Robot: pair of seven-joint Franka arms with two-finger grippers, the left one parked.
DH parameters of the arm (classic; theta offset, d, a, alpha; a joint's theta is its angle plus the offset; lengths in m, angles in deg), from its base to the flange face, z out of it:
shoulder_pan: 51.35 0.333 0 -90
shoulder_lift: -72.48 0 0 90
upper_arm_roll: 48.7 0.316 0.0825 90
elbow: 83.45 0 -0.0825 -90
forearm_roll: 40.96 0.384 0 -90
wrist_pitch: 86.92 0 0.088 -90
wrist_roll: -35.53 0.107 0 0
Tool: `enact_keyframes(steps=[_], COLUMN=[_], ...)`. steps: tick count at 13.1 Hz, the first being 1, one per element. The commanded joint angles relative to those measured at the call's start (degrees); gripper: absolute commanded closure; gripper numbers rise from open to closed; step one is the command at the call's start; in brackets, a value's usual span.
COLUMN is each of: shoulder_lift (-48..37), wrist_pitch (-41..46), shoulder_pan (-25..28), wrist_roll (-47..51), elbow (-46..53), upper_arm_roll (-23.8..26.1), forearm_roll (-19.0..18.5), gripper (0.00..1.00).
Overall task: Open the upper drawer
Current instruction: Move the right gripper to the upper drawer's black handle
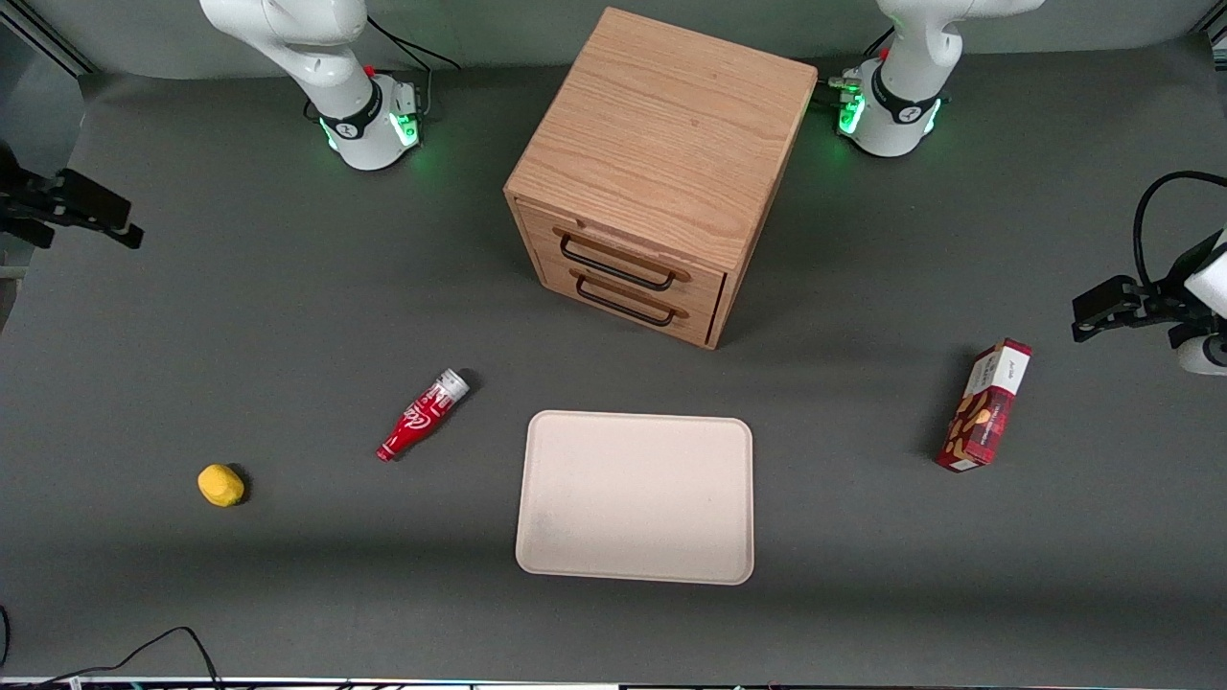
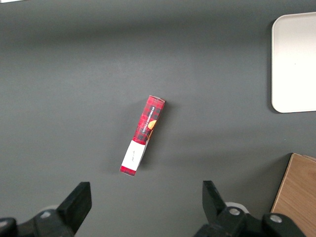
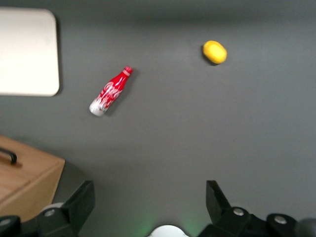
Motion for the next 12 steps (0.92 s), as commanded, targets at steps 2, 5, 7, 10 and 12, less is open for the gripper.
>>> enact_keyframes(steps=[2,5,7,10,12], shoulder_lift=[0.9,2.2,4.2,7.8,10.7], wrist_pitch=[1.0,-0.2,-1.8,-4.5,-6.9], shoulder_pan=[0.3,0.3,0.4,0.8,1.2], wrist_roll=[-6.4,-6.8,-7.0,-7.0,-7.0], elbow=[-1.4,-2.2,-2.2,-2.2,-2.3], upper_arm_roll=[4.9,11.2,14.4,21.0,25.3], forearm_roll=[-1.0,1.5,4.9,5.0,4.6], gripper=[0.0,0.0,0.0,0.0,0.0])
